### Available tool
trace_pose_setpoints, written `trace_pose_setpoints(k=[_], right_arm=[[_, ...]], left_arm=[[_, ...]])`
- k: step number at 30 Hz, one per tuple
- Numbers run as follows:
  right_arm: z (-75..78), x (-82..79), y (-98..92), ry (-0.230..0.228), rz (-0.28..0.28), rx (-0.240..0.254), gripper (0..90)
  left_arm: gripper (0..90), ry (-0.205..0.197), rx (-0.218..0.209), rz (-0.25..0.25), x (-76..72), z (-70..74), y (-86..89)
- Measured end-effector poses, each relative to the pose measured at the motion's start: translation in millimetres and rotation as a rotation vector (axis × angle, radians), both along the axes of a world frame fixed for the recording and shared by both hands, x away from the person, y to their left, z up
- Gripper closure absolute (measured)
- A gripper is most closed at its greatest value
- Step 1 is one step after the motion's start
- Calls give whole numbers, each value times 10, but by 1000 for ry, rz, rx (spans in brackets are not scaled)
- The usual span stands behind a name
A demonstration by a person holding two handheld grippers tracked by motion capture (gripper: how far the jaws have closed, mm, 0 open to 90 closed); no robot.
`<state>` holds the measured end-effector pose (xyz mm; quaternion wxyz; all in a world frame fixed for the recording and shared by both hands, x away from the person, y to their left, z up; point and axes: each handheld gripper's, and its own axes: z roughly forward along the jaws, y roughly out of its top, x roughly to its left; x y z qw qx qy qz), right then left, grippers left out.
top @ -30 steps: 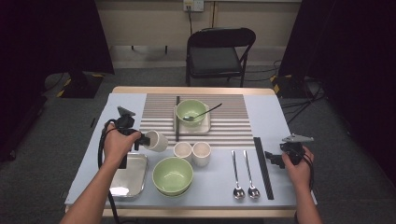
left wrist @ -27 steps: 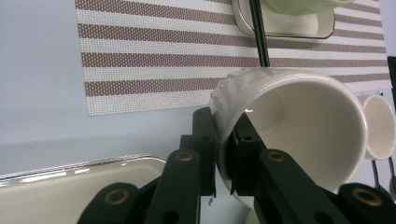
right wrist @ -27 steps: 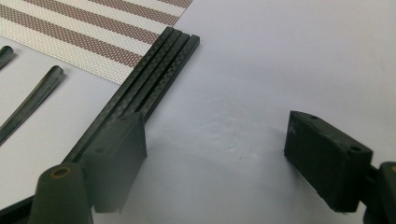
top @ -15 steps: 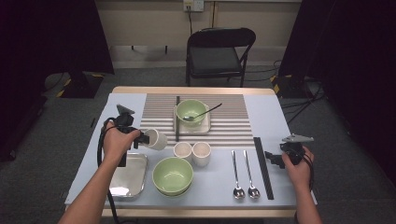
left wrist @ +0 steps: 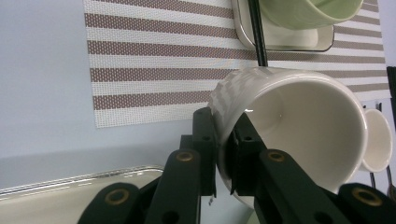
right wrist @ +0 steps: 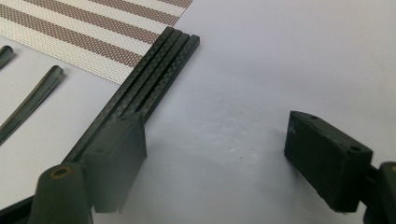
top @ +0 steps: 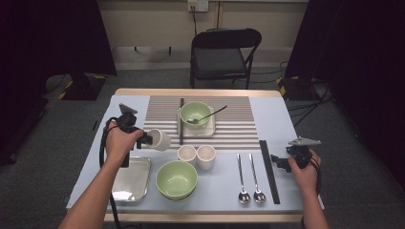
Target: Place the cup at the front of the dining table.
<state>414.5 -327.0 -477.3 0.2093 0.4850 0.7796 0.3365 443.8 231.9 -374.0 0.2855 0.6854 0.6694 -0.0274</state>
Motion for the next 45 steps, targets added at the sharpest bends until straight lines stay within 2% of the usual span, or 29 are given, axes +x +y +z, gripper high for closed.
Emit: trace_pose_setpoints(k=[5,9,17,21,22,23,26,30,32,45], right_arm=[[0,0,0,1,-1,1,198],[0,0,1,-1,0,-1,198],[0,0,0,0,0,0,198],[0,0,1,0,0,1,198],[0,0,0,0,0,0,198],[0,0,1,1,-1,1,198],[0,-1,1,0,0,0,198],[0,0,1,0,0,0,198],[0,0,0,0,0,0,198],[0,0,0,0,0,0,198]], left_arm=[[834,3,13,-2,41,11,1],[834,8,0,9,64,13,-3],[834,2,5,2,123,27,-24],[834,2,18,1,143,50,-43],[834,-1,11,-5,147,48,-44],[834,3,0,10,153,50,-62],[834,2,19,1,162,56,-54],[834,0,12,-4,182,68,-49],[834,2,3,10,191,61,-53],[834,-4,-2,12,244,53,-39]])
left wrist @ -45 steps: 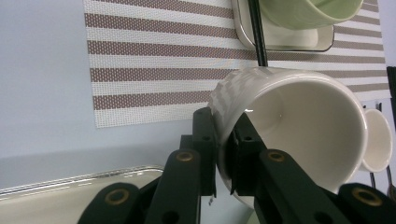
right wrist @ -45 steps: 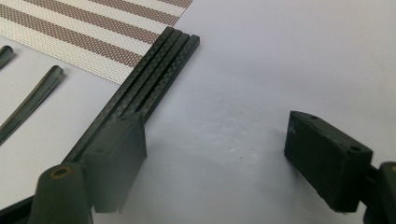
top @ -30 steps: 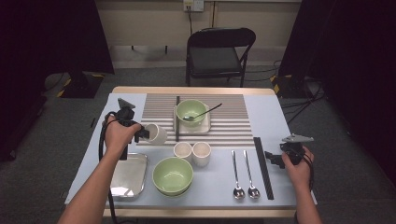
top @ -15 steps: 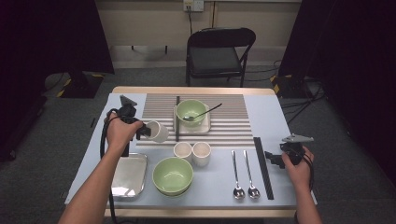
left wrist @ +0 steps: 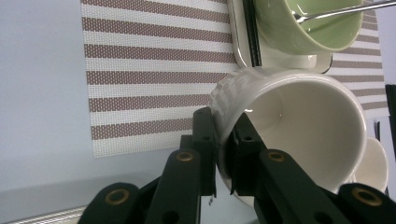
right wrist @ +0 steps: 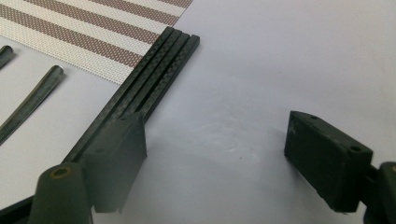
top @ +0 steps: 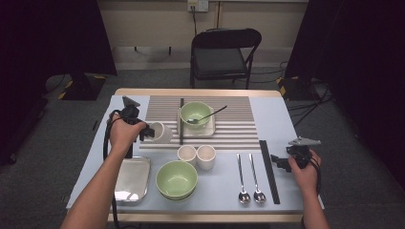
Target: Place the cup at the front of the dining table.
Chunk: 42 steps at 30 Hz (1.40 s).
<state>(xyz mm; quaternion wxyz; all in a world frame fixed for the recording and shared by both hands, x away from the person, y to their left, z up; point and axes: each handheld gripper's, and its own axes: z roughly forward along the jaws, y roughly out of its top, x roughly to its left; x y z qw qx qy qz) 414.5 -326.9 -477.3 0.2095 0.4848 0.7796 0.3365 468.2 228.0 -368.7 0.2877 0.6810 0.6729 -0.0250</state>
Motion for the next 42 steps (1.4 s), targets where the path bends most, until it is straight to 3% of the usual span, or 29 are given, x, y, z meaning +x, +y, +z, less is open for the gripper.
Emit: trace_pose_setpoints(k=[14,16,42], right_arm=[[0,-1,1,1,-1,0,198],[0,0,1,1,0,1,198],[0,1,-1,2,0,2,198]], left_arm=[[834,5,8,27,62,-6,-20],[834,8,4,12,73,-9,-16],[834,13,-3,26,170,-12,-13]])
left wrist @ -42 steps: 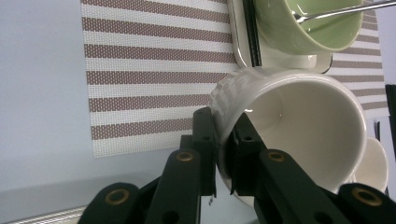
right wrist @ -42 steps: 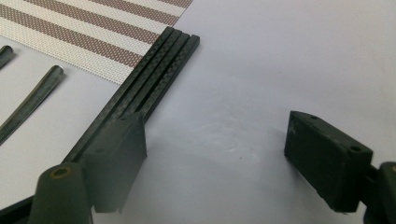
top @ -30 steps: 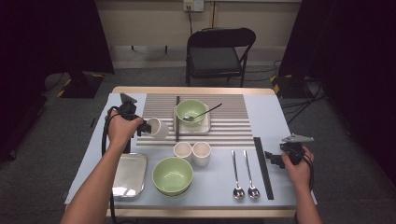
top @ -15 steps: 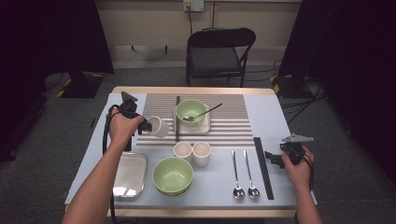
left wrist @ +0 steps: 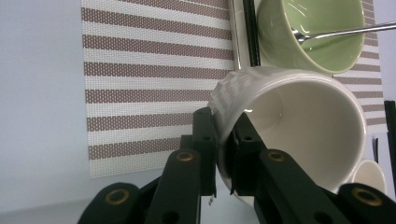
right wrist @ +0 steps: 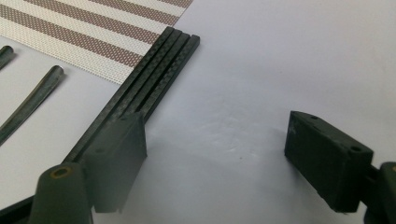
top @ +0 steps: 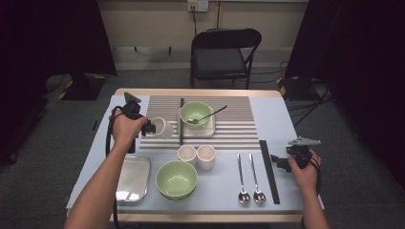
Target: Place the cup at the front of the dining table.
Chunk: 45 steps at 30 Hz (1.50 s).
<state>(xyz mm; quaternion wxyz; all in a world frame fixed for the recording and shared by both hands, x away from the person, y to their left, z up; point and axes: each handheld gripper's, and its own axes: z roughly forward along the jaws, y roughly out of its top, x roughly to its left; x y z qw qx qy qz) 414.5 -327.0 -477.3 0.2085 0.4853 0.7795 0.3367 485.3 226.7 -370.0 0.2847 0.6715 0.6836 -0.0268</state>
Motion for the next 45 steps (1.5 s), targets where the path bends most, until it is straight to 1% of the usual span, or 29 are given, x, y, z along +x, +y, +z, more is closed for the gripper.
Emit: trace_pose_setpoints(k=[3,6,7,11,14,15,20,22,23,24,25,26,28,31,32,33,34,37,38,39,40,42,43,45], right_arm=[[0,0,0,0,0,0,198],[0,0,0,0,0,0,198],[0,0,1,0,0,1,198],[0,0,0,0,0,0,198],[0,0,1,0,0,0,198],[0,0,0,0,0,0,198],[-1,0,0,-1,-1,0,198],[-1,0,0,-1,-1,1,197],[0,0,0,0,-1,1,197],[0,0,0,1,-1,2,197],[0,0,0,1,-1,3,197],[0,0,0,1,-1,3,197],[0,0,0,1,-1,2,197],[0,0,0,1,-1,2,197],[0,0,0,1,-1,2,197],[0,0,0,0,-1,2,197],[0,0,0,1,-1,2,197],[0,0,0,1,-1,2,197],[0,0,0,1,-1,2,197],[0,0,0,1,-1,2,197],[0,0,0,0,0,2,197],[0,0,0,0,-1,2,197],[0,0,0,1,-1,2,197],[0,0,0,1,-1,3,197]], left_arm=[[834,3,2,14,8,-4,-3],[834,5,-2,5,20,-11,2],[834,3,2,9,23,-15,-1],[834,2,-6,16,30,-17,-20],[834,0,-10,11,41,-20,-25],[834,1,-4,5,43,-19,-22],[834,3,-5,18,76,-20,-59],[834,3,3,10,91,-20,-67],[834,1,-4,12,99,-23,-76],[834,6,0,12,104,-25,-79],[834,10,-5,20,109,-30,-86],[834,4,2,27,117,-37,-90],[834,7,0,23,128,-48,-85],[834,9,-3,39,143,-50,-79],[834,9,3,33,148,-50,-67],[834,8,1,35,153,-53,-63],[834,8,3,44,157,-55,-64],[834,7,5,44,174,-68,-46],[834,9,6,54,180,-73,-48],[834,18,13,43,184,-77,-38],[834,12,8,47,194,-88,-42],[834,18,14,45,203,-87,-37],[834,15,17,57,208,-86,-42],[834,12,18,55,219,-77,-40]])
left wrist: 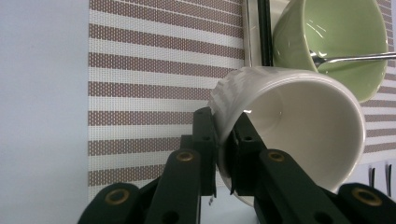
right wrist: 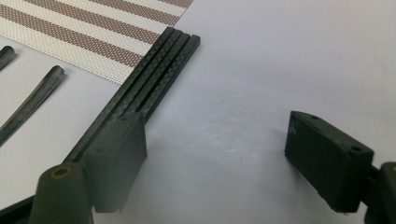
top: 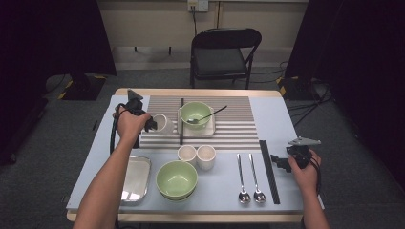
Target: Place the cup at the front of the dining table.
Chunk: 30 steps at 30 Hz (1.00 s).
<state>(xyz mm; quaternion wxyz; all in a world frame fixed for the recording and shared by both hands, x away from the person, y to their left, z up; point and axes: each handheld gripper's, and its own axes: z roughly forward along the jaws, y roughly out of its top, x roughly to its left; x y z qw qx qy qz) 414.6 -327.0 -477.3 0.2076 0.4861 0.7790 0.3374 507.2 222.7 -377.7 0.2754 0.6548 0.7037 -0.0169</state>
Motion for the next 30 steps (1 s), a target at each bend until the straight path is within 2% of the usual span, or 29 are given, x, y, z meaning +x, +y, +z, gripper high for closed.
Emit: trace_pose_setpoints(k=[3,4,7,14,15,17,27,28,30], right_arm=[[0,-1,0,-1,1,-1,197],[0,0,0,-1,0,-1,197],[0,-1,0,-1,2,-1,197],[0,-1,1,-1,0,-1,197],[0,0,0,0,1,-1,197],[0,0,1,-1,0,-1,197],[0,-1,0,0,2,-1,197],[0,-1,1,0,1,-1,197],[-1,0,0,-1,1,-2,197]], left_arm=[[834,-2,-3,4,12,15,-2],[834,-1,10,1,16,24,1],[834,-6,-6,12,25,19,4],[834,-2,9,21,46,-2,16],[834,0,10,4,49,-5,30],[834,-4,12,17,54,-12,19],[835,5,13,30,82,-48,18],[834,8,17,13,83,-50,29],[834,11,18,19,86,-53,29]])
